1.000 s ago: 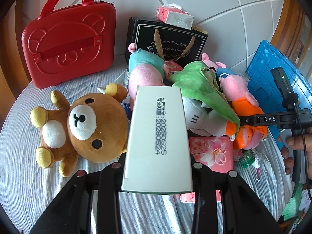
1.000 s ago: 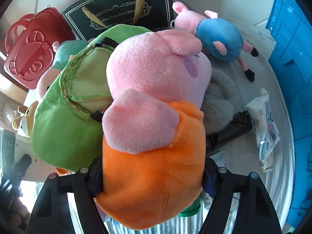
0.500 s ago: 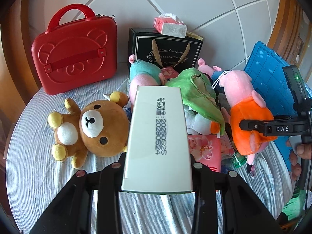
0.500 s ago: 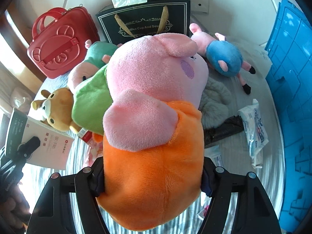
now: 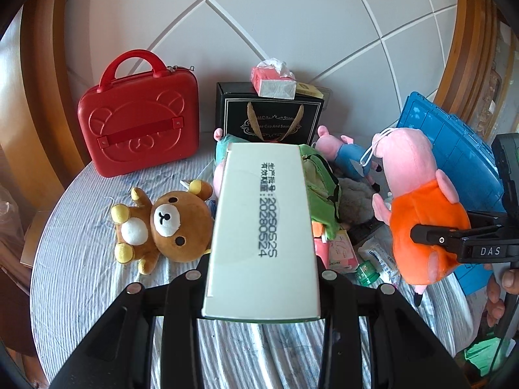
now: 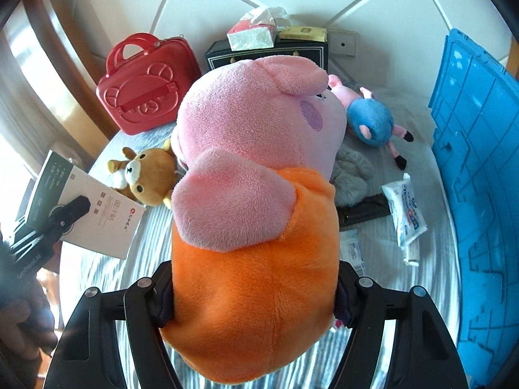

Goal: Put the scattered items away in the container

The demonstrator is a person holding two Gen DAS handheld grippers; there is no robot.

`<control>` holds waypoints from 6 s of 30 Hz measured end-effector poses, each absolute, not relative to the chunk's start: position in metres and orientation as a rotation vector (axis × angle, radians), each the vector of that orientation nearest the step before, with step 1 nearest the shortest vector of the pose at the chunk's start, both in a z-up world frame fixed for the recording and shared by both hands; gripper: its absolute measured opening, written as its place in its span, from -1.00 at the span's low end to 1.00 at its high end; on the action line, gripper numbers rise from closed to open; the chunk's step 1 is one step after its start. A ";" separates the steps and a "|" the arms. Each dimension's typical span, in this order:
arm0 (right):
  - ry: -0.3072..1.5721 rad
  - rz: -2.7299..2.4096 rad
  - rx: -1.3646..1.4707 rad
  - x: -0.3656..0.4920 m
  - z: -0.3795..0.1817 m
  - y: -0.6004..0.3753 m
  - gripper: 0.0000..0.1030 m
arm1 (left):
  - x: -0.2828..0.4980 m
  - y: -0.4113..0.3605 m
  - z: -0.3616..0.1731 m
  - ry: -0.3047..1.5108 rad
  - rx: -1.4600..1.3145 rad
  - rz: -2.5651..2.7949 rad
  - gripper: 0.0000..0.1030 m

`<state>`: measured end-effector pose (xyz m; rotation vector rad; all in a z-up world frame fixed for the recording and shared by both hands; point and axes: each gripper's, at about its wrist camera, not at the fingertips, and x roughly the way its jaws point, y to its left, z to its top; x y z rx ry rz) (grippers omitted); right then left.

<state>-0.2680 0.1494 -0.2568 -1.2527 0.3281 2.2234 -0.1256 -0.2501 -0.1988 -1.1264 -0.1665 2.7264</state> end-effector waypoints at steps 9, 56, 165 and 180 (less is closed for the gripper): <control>0.288 2.316 -1.171 -0.233 -0.199 0.125 0.41 | -0.098 -0.229 -0.143 -0.147 -1.032 2.771 -0.35; 0.244 2.460 -0.766 -0.015 0.005 0.220 0.42 | -0.095 0.060 0.023 0.015 -0.703 2.747 -0.35; 0.364 2.139 -0.661 0.082 0.021 0.287 0.99 | -0.140 0.178 0.006 0.069 -0.754 2.532 0.99; 0.350 2.150 -0.697 0.020 0.001 0.251 0.99 | -0.133 0.096 -0.011 0.031 -0.783 2.561 0.99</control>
